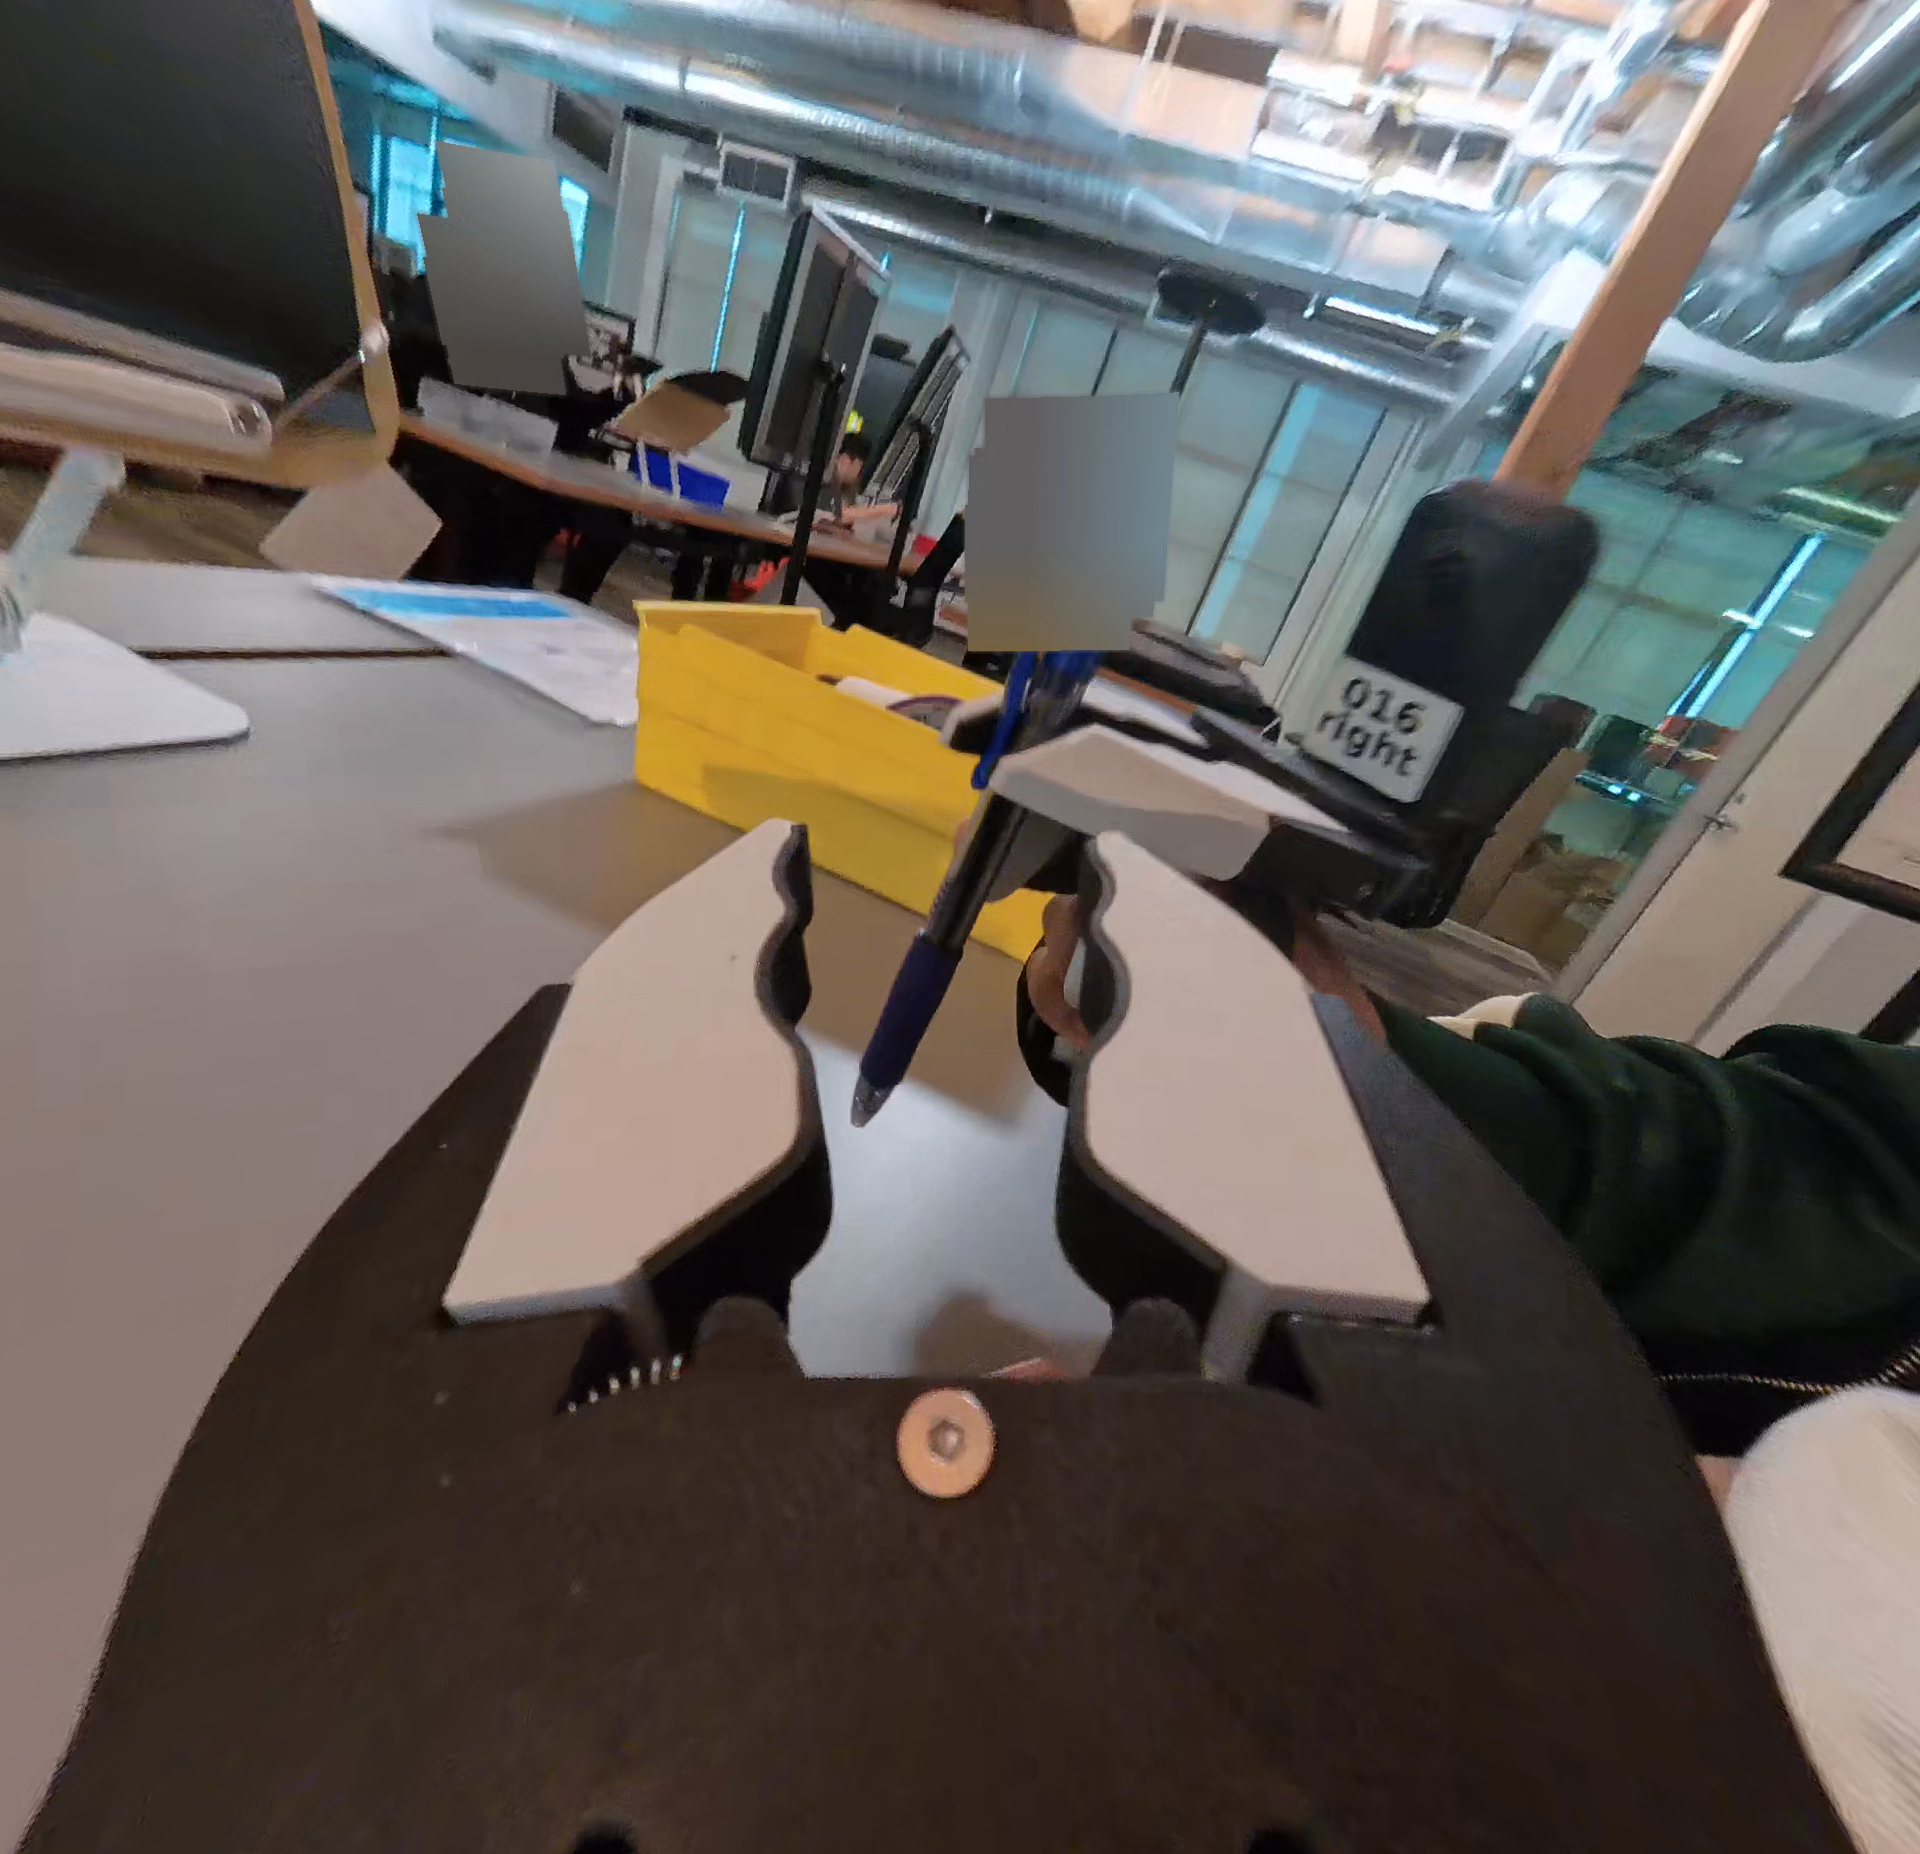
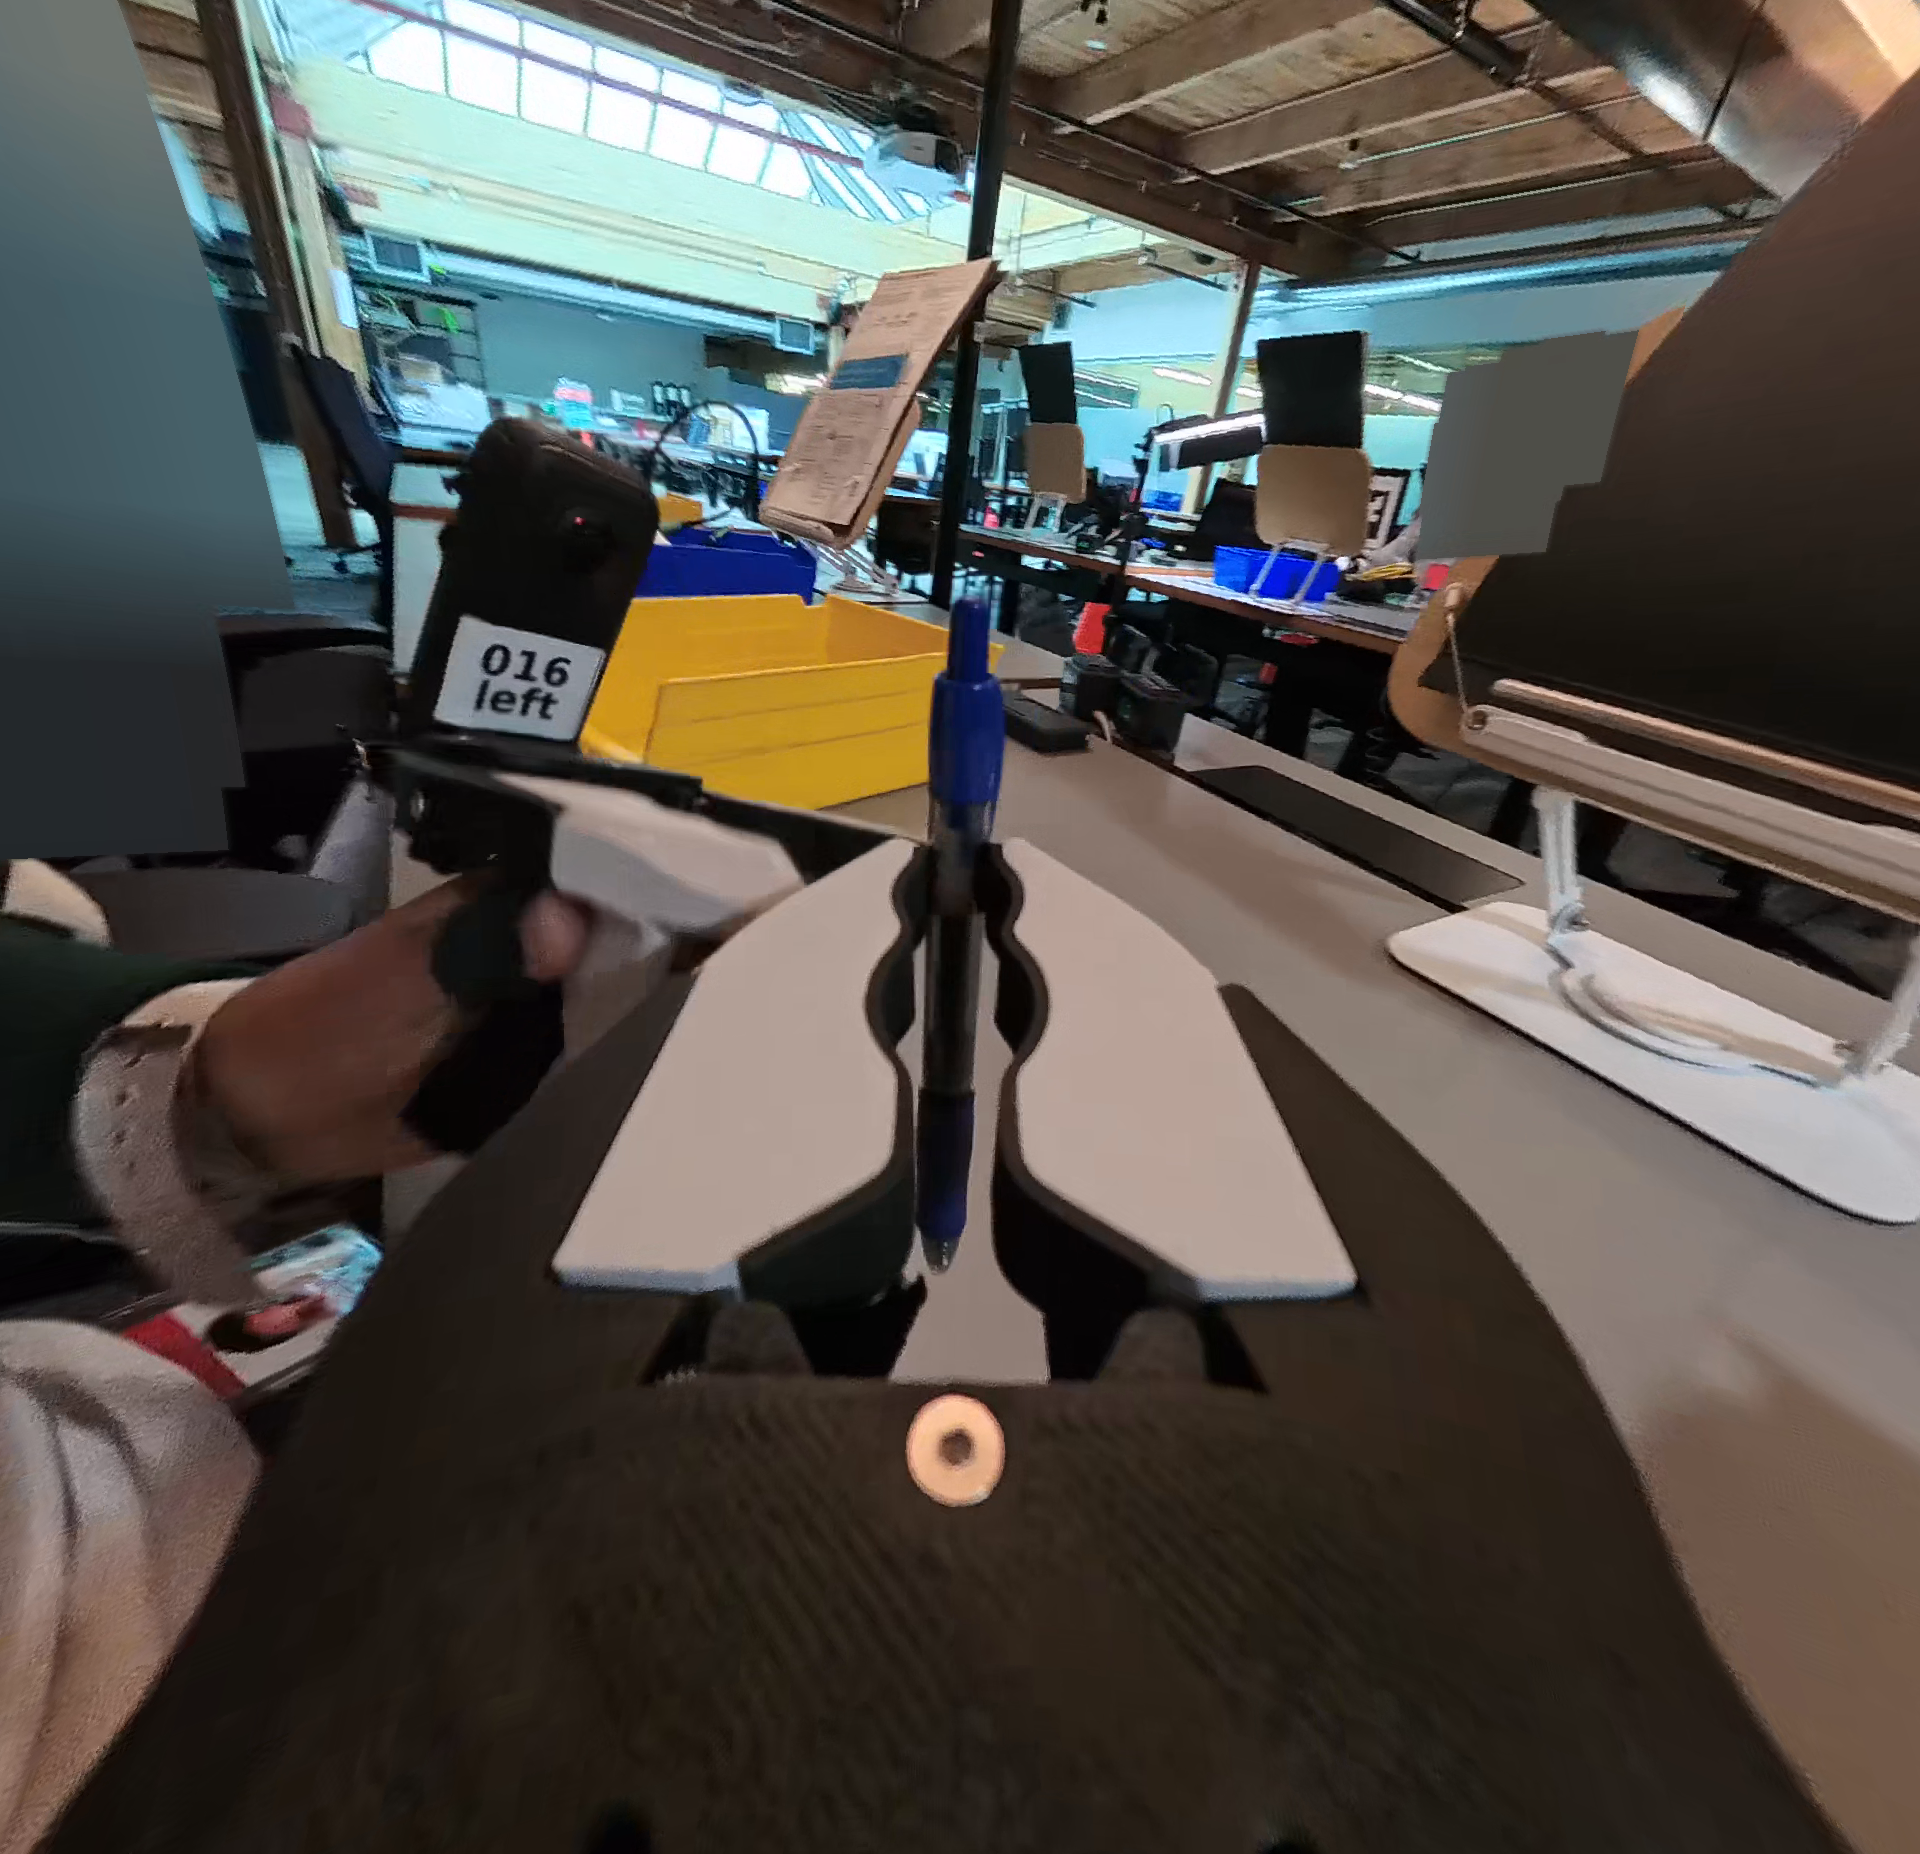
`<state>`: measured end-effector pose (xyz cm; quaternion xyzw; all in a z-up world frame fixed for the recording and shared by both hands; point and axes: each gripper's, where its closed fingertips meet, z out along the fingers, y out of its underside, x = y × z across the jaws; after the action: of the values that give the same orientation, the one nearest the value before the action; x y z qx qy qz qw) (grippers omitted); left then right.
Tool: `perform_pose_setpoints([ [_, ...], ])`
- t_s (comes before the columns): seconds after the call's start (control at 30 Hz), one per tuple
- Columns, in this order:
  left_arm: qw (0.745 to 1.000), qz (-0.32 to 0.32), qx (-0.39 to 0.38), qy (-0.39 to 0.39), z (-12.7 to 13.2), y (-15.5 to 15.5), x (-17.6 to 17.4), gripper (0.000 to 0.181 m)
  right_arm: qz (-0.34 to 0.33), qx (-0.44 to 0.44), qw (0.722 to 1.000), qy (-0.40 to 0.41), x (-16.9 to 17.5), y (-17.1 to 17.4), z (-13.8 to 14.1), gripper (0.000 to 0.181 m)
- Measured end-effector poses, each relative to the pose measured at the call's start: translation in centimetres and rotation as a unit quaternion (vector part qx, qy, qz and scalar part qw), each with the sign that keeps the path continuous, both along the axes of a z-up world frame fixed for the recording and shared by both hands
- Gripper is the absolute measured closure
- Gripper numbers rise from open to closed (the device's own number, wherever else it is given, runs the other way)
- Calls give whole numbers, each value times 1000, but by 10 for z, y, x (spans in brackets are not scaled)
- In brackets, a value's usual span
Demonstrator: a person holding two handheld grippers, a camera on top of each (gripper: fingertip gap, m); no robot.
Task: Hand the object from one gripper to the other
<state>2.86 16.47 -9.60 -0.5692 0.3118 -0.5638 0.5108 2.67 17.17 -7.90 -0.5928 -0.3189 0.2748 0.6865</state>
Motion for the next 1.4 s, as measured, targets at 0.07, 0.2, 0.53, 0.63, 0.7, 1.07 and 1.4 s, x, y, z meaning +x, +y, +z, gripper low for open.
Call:
perform_pose_setpoints([
  [0.07,999,-15,15,-38,15,1,-12,125,41,-31,998,21,0,-1,-3,171],
  [0.2,991,-116,8,-61,24,-13,-20,143,142,-100,983,57,-13,-8,-13,171],
  [0.53,984,-171,5,-51,18,-24,-14,150,213,-138,967,19,-36,-28,-26,172],
  [0.63,983,-182,22,-30,15,-31,-11,164,221,-140,965,11,-39,-31,-28,171],
  [0.7,986,-159,42,-16,13,-29,-9,168,220,-144,965,8,-38,-30,-29,171],
  [1.07,995,-66,71,1,13,-5,-20,169,122,-83,987,65,-9,2,-14,124],
  [1.4,997,-38,72,-4,17,4,-28,169,127,-74,988,-45,-28,-6,-41,153],
])
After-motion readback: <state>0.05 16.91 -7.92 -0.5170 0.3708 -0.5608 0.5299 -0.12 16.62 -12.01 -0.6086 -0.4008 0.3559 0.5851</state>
